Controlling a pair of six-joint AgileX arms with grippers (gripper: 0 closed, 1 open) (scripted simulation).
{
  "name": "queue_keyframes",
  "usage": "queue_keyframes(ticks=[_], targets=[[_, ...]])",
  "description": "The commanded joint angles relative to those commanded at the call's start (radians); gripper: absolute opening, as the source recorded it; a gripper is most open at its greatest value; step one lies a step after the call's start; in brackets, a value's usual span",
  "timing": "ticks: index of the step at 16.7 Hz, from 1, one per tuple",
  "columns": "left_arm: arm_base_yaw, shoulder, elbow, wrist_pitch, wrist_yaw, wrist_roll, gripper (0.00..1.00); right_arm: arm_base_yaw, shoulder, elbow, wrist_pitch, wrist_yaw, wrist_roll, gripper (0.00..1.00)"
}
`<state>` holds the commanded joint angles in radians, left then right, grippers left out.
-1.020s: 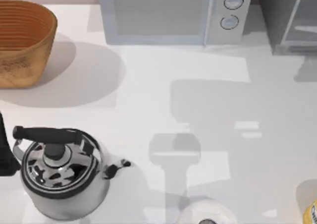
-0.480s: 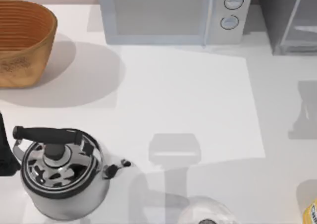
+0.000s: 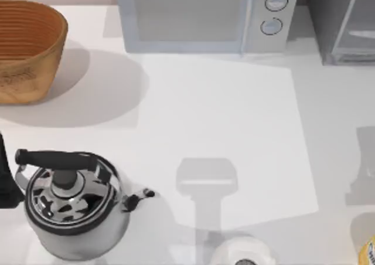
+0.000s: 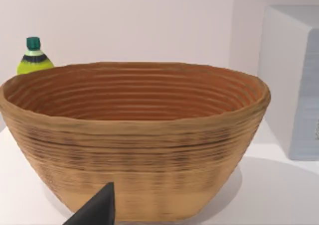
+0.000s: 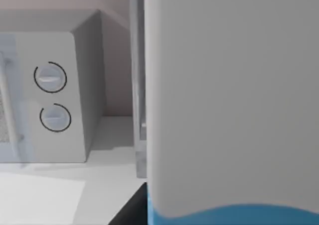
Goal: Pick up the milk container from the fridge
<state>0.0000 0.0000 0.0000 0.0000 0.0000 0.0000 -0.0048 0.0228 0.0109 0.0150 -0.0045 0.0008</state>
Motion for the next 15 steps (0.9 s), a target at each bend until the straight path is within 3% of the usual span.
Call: queue_keyframes(ticks=[8, 11, 15], targets=[[0.0, 0.0, 0.0, 0.0, 0.0, 0.0, 1.0, 0.0, -0.008, -0.008, -0.002, -0.007, 0.001, 0.0], [0.0, 0.0, 0.0, 0.0, 0.0, 0.0, 1.0, -0.012, 0.085, -0.001, 0.093, -0.082, 0.0, 0.0], [0.0, 0.0, 0.0, 0.0, 0.0, 0.0, 1.0, -0.045, 0.352, 0.014, 0.363, -0.257, 0.001, 0.0]])
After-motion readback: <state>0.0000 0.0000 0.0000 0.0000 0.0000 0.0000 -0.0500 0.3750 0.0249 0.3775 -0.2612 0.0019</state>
